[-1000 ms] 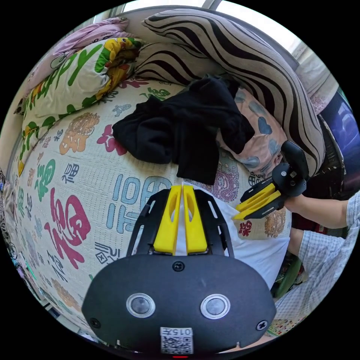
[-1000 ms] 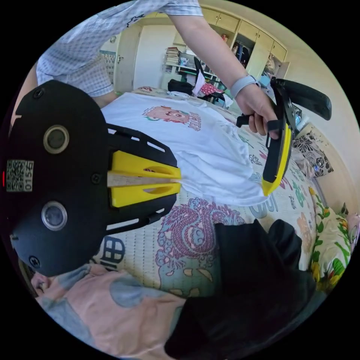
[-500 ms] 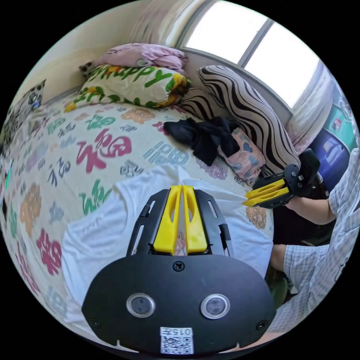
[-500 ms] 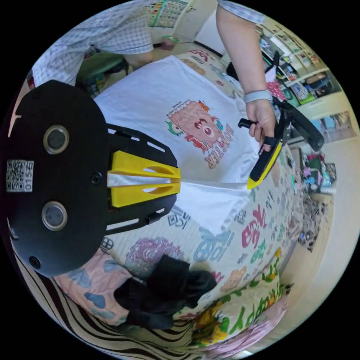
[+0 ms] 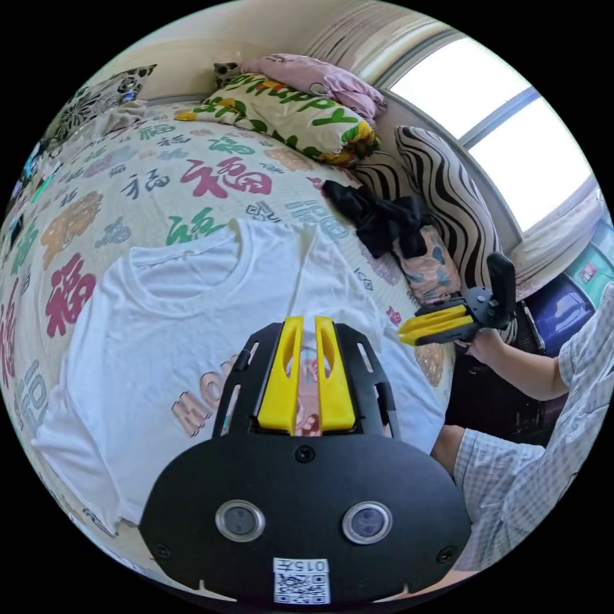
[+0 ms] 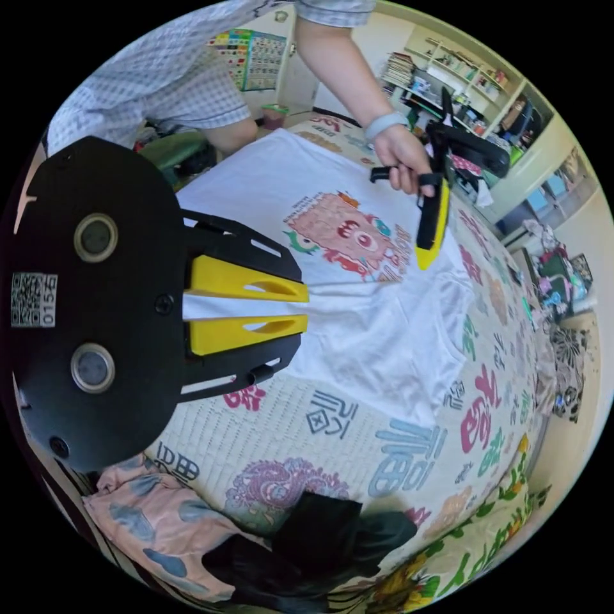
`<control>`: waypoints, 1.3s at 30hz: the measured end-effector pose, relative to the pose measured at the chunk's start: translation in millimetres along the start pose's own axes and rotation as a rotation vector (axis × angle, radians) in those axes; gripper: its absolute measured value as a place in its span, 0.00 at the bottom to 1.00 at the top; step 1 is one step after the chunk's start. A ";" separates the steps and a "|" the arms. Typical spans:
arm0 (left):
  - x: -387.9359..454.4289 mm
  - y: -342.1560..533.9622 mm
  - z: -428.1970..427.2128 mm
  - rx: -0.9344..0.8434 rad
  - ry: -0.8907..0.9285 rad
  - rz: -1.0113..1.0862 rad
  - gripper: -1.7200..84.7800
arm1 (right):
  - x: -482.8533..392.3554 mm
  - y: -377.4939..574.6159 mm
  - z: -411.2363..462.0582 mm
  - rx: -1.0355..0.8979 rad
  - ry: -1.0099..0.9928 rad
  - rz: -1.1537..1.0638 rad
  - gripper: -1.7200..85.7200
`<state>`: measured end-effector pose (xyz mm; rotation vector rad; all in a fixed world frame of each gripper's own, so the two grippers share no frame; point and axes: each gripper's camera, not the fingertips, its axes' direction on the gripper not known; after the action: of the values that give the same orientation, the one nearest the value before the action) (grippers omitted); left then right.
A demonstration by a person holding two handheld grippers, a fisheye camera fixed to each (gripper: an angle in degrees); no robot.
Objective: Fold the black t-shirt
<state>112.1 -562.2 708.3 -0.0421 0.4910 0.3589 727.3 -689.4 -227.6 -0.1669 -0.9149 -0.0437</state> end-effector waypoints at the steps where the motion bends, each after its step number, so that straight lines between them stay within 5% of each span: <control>1: 3.8 -6.9 4.4 0.003 0.028 0.005 0.04 | 7.8 -10.6 6.3 0.017 -0.001 0.030 0.05; 7: -10.9 -19.4 32.5 -0.087 0.096 -0.055 0.03 | 3.1 -48.1 73.8 -0.085 -0.210 -0.058 0.03; 10: -14.1 -11.9 25.3 -0.117 0.103 -0.043 0.03 | -10.5 -48.9 111.1 -0.164 0.008 -0.042 0.02; 22: -11.8 35.9 -45.0 -0.114 0.061 -0.021 0.03 | -32.4 -74.9 173.6 -0.140 0.235 -0.082 0.08; 39: -13.8 103.4 -142.2 -0.148 -0.022 -0.050 0.01 | -22.8 -102.9 259.5 -0.164 0.166 -0.128 0.03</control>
<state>0.3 -487.7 594.0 -0.1936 0.4398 0.3457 498.5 -749.5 -77.6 -0.2528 -0.7554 -0.2484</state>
